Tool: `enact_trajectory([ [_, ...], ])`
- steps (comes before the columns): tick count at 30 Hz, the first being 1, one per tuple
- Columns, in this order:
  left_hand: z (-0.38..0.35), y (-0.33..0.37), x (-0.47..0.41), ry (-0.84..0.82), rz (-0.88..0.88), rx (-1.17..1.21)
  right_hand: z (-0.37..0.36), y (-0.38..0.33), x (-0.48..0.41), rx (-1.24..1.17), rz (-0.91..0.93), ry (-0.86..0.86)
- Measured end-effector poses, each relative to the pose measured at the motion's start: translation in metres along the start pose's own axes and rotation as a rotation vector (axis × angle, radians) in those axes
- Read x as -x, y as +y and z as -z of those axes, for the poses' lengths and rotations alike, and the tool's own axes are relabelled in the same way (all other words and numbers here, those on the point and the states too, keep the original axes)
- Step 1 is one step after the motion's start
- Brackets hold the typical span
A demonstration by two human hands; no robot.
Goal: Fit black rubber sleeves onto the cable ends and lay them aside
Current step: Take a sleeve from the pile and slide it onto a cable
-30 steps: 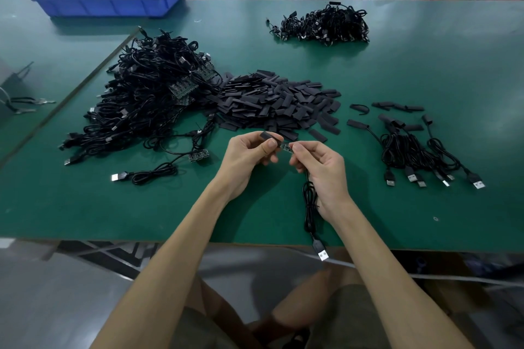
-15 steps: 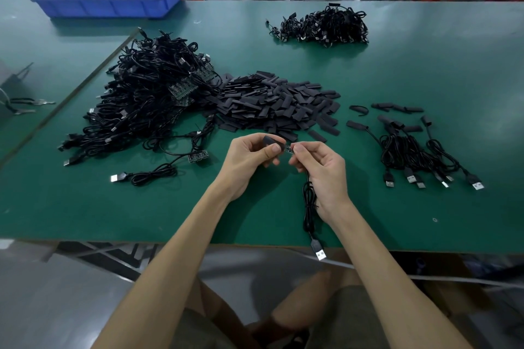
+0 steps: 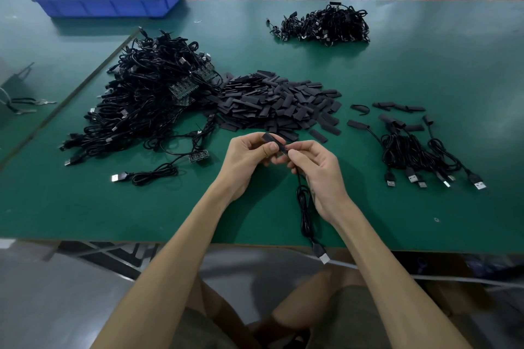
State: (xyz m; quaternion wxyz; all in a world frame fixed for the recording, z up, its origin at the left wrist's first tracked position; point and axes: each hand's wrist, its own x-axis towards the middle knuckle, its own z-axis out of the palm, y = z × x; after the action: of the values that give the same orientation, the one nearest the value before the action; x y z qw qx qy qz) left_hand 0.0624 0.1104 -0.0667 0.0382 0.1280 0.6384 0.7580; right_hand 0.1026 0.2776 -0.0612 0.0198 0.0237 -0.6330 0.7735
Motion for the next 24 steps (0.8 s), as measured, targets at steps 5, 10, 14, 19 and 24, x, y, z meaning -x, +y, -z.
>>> enact_trajectory([
  [5, -0.0014, 0.0022, 0.0004, -0.03, -0.005, -0.021, 0.0004, -0.0016, 0.0013, -0.007, 0.016, 0.006],
  [10, -0.004, 0.0045, 0.001, -0.068, -0.016, -0.042, 0.0001, -0.0006, 0.0007, -0.032, 0.014, 0.018],
  [14, -0.005, 0.0058, 0.0021, -0.076, -0.018, -0.022, 0.0003, 0.0013, -0.0005, -0.038, 0.012, 0.011],
  [19, -0.0027, 0.0075, 0.0024, -0.103, -0.015, 0.008, 0.0021, 0.0017, -0.0013, -0.06, -0.024, 0.022],
  [24, -0.0036, 0.0057, 0.0023, -0.07, -0.027, -0.023, 0.0026, 0.0025, -0.0013, -0.042, -0.03, 0.014],
])
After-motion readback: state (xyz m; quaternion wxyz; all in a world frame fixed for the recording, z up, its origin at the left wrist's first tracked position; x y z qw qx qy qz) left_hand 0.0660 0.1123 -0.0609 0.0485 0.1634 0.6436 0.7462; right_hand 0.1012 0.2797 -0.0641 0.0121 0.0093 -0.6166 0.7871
